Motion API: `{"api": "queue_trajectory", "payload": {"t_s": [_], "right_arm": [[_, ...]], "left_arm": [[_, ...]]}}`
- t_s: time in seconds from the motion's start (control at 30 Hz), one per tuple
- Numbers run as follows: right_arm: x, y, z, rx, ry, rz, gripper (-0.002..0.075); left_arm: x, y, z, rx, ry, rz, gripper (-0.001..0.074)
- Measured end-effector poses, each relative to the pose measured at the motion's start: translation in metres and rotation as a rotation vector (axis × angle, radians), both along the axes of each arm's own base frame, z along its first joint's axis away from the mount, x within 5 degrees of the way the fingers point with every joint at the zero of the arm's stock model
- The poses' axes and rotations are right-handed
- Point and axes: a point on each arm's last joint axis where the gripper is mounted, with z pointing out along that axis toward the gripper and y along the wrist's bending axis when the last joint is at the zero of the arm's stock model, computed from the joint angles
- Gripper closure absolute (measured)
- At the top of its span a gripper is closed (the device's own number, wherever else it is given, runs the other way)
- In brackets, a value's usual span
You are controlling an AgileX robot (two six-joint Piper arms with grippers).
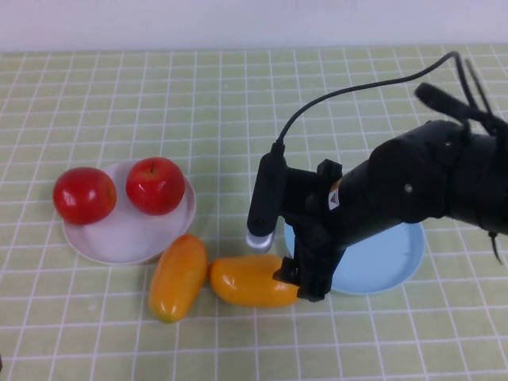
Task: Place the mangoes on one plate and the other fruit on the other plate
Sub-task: Put another type of fruit in the right plate
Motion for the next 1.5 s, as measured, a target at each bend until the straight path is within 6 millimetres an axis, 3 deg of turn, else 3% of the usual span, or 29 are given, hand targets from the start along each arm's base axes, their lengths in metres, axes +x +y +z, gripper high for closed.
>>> {"api": "queue_trajectory", "payload": {"t_s": [0.57,1.07,1.27,1.5], "right_arm": [[0.027,0.029,-0.033,-0.034,0.059,0.039,0.0099],[0.035,0.039,-0.073,-0.097,0.141,0.089,0.0100],[0.037,0.040,-0.074,-0.073,0.138,0.045,0.0171],[0.035,0.041,-0.067,-0.003,0.211,-0.152,0.0172]], "left_arm": [[0.000,0.000,0.000,0.004,0.000,-0.001,0.0735],[0.000,0.000,0.000,0.005,-0.001,-0.002,0.0735],[0.000,0.000,0.000,0.005,-0.001,-0.002,0.0735],[0.000,0.000,0.000,0.005,-0.001,-0.002,0.0735]]}}
